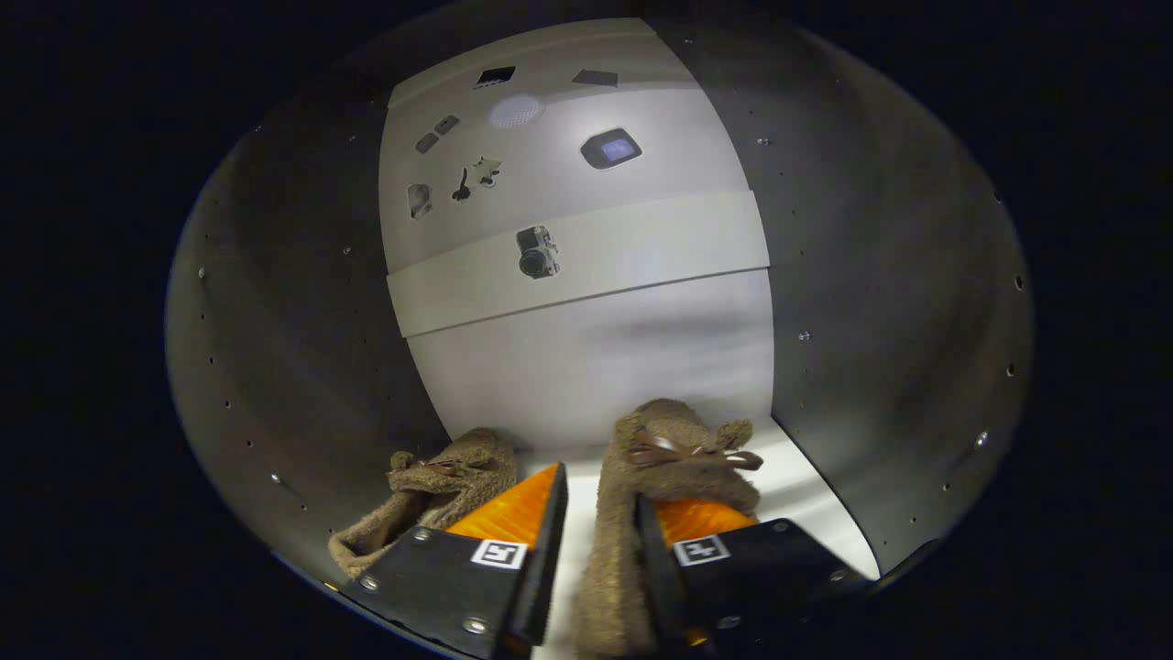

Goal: Open the shoe cabinet door, grab the shoes and put them into the shoe cabinet, then close the shoe cabinet door.

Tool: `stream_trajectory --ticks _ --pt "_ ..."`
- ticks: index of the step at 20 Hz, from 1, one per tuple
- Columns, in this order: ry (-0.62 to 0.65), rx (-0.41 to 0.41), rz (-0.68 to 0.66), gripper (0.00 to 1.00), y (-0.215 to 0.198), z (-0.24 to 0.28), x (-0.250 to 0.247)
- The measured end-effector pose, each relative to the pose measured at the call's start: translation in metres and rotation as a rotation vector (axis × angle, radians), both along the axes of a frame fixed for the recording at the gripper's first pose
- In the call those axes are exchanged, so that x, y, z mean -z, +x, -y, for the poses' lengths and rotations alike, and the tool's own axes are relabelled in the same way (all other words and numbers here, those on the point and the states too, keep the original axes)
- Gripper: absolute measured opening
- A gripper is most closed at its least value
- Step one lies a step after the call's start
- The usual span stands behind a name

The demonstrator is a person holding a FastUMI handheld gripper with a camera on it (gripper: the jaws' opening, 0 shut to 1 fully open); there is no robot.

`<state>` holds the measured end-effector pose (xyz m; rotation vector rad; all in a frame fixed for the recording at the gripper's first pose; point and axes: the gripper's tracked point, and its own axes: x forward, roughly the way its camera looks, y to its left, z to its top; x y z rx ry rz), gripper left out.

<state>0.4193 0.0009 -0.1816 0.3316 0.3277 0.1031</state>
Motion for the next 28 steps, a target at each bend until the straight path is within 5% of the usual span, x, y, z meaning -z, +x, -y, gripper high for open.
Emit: stream_trajectory --ticks 3,7,22,28 --pt "0.027 -0.034 -0.008 0.8 -0.011 -0.012 -0.006" --pt "0.101 -0.04 -0.027 0.91 -0.023 -0.02 -0.013" --pt "0.013 -0.023 -0.086 0.91 -0.069 -0.032 -0.032" --pt "0.002 0.022 -0.033 0.91 -0.133 -0.034 -0.076"
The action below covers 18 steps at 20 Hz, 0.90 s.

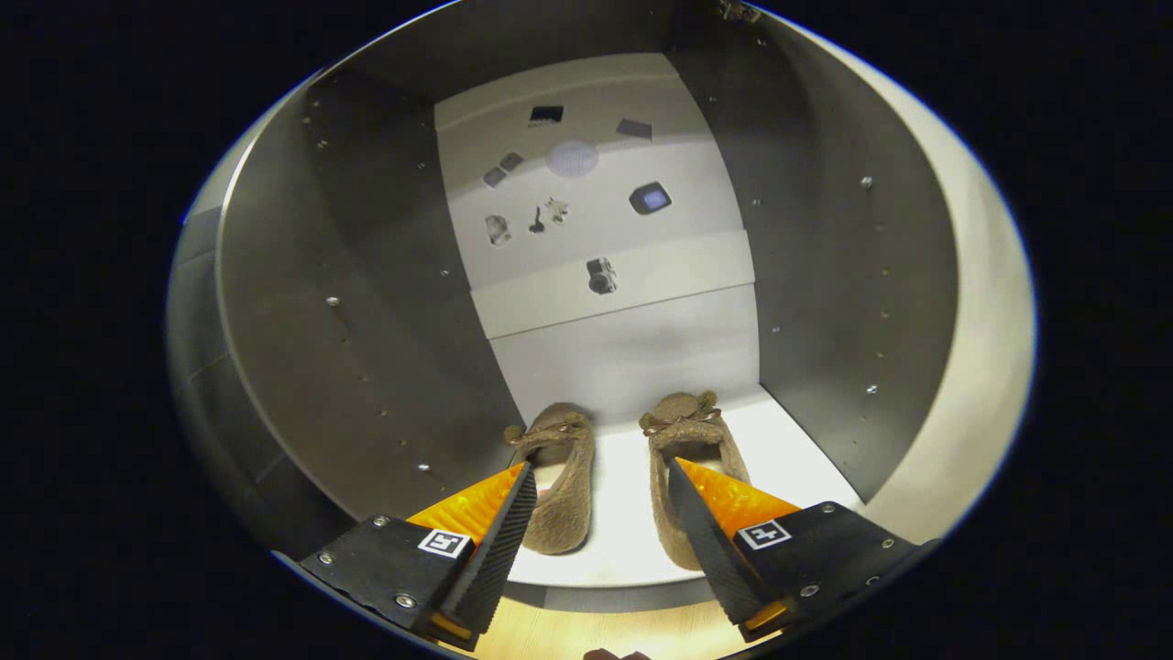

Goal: Open the shoe cabinet door, grab the shoes and put them into the shoe cabinet, then close the shoe cabinet door.

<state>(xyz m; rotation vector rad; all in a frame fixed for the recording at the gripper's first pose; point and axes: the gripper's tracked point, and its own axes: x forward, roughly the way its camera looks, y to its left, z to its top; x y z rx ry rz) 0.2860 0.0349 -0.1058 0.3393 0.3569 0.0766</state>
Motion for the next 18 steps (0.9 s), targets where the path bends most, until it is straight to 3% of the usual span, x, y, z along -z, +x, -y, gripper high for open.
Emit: stream_trajectory --ticks 8,18 --pt "-0.096 0.091 0.048 0.94 -0.133 0.009 -0.032" --pt "-0.149 0.048 0.128 0.95 -0.268 0.028 -0.059"
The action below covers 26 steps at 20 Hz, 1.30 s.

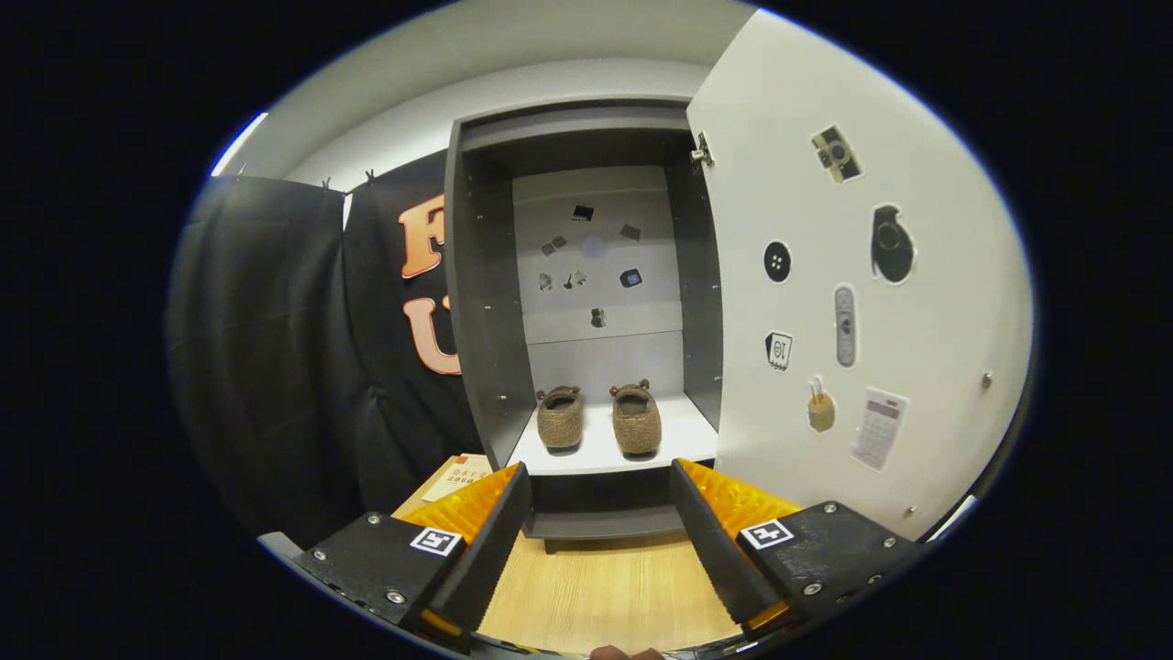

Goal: Open the shoe cabinet door, grab the shoes and put them into the shoe cabinet, then close the shoe cabinet door.

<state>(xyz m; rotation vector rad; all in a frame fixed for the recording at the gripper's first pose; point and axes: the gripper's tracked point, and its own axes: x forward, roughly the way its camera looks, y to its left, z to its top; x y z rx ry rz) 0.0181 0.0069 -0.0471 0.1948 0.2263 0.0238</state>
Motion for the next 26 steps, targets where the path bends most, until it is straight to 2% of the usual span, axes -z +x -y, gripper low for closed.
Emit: stream_trajectory --ticks 6,11,14,20,23,26 --pt "-0.059 -0.052 0.034 0.95 -0.075 0.055 -0.002" --pt "0.007 -0.108 0.066 0.95 -0.114 0.097 0.009" --pt "0.039 -0.066 0.051 0.95 -0.117 0.139 0.027" --pt "0.121 0.018 0.118 0.95 -0.106 0.219 0.026" --pt "0.122 0.039 0.145 0.95 -0.091 0.238 0.023" --pt "0.12 0.013 0.144 0.95 -0.076 0.238 0.03"
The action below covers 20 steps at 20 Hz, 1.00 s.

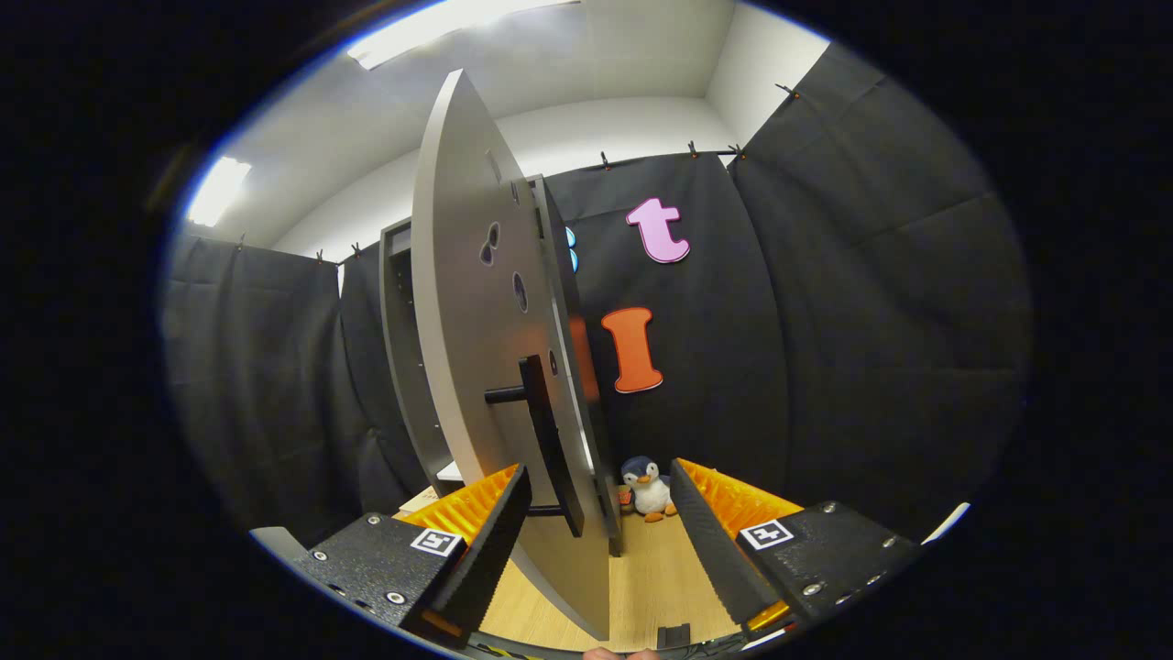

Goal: Open the shoe cabinet door, grab the shoes and put them into the shoe cabinet, then close the shoe cabinet door.

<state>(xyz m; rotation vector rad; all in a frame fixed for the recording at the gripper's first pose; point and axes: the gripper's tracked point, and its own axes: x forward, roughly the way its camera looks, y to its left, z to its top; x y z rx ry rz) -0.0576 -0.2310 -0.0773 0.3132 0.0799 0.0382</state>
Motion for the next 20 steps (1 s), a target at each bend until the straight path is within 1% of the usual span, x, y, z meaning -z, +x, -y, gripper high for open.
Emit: stream_trajectory --ticks 1,2,5,7,10,14,17,20 --pt "-0.002 -0.005 -0.004 0.95 0.002 -0.002 0.002" --pt "-0.005 0.008 -0.009 0.95 0.003 0.0 0.003" --pt "0.035 0.005 -0.025 0.93 0.001 -0.011 0.006" --pt "0.036 0.007 -0.029 0.92 0.001 -0.02 0.004" --pt "0.015 0.015 -0.039 0.91 0.0 -0.035 0.001" --pt "0.039 0.055 -0.064 0.9 -0.001 -0.055 0.001" --pt "0.061 0.063 -0.077 0.9 0.002 -0.07 0.002" --pt "0.042 0.069 -0.091 0.9 0.004 -0.094 -0.002"
